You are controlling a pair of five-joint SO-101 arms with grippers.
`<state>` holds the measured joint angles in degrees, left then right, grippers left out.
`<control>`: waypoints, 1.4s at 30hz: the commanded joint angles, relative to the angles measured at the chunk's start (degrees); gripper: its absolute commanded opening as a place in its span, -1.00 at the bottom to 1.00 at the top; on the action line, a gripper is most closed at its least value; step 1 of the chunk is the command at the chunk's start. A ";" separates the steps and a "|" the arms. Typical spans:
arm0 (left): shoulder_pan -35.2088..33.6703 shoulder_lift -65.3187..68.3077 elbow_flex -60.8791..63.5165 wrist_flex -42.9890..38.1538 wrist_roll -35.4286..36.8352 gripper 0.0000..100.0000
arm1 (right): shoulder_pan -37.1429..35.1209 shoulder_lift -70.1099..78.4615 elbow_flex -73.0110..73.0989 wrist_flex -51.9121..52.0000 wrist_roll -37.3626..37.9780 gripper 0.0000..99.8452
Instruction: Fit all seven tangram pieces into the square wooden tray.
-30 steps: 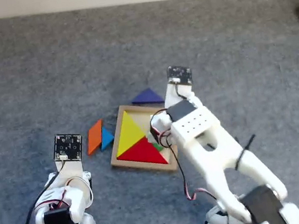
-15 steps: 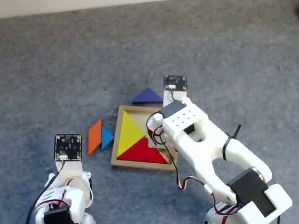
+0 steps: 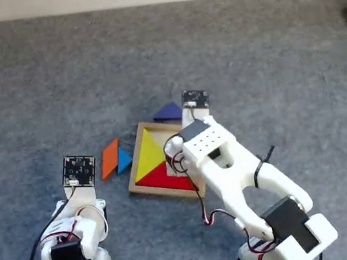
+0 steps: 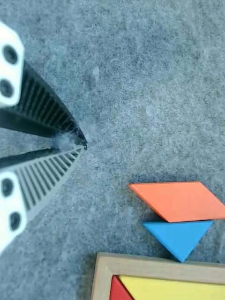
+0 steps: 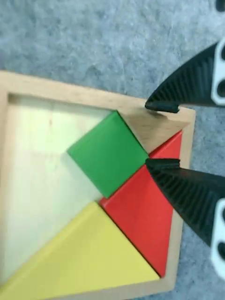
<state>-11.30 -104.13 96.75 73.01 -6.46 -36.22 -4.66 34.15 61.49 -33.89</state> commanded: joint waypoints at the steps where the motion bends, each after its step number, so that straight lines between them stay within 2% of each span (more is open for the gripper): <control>1: -0.04 -0.04 0.40 0.18 -0.18 -0.99 | -0.84 -0.57 -3.74 -0.48 -0.26 -0.67; 17: -0.04 -0.04 0.40 0.18 -0.18 -0.99 | -1.27 -0.13 -3.30 -0.75 -0.09 -0.67; 23: -0.04 -0.04 0.40 0.18 -0.18 -0.99 | -4.26 -0.13 -3.30 -0.84 2.37 -0.67; 34: -0.04 -0.04 0.40 0.18 -0.18 -0.99 | 0.40 -0.75 -3.56 -0.31 2.73 -0.67; 42: -0.04 -0.04 0.40 0.18 -0.18 -0.99 | 3.74 -3.91 -6.20 11.56 2.81 -0.67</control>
<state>-11.30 -104.13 96.75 73.01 -6.46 -34.81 -4.31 32.92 69.41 -32.04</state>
